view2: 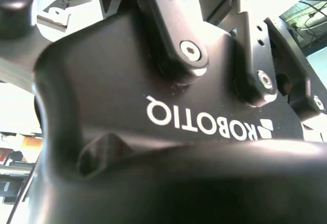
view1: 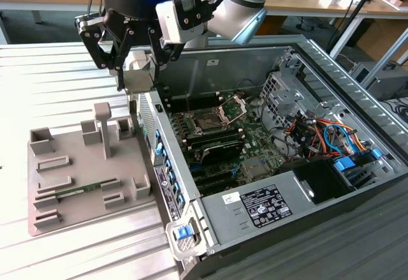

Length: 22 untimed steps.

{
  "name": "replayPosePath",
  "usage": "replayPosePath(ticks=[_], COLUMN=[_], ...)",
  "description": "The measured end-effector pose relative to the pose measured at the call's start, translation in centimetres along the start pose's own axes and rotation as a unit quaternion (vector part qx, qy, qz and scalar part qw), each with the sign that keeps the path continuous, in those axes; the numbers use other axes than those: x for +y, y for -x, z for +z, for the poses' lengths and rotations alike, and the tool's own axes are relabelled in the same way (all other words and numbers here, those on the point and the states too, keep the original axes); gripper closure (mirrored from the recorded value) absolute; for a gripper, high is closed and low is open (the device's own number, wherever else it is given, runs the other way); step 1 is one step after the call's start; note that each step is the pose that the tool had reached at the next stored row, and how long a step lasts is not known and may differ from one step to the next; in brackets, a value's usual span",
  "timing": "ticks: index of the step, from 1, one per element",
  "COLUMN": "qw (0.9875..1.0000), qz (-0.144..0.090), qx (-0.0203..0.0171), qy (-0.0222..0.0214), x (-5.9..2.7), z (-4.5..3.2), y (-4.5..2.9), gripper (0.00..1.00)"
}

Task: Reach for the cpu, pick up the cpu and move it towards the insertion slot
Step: 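Pick up the cpu and move it towards the insertion slot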

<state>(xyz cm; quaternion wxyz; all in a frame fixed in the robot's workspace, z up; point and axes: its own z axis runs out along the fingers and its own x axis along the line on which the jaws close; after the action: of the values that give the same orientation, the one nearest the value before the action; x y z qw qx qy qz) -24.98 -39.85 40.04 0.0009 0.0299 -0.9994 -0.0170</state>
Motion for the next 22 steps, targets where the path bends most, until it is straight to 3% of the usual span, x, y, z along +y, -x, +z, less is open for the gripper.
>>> replayPosePath(ticks=[22], qw=[1.0000], qz=[0.000], qx=[0.0000], qy=[0.0000], x=[-0.08], z=[0.00], y=[1.36], gripper=[0.45])
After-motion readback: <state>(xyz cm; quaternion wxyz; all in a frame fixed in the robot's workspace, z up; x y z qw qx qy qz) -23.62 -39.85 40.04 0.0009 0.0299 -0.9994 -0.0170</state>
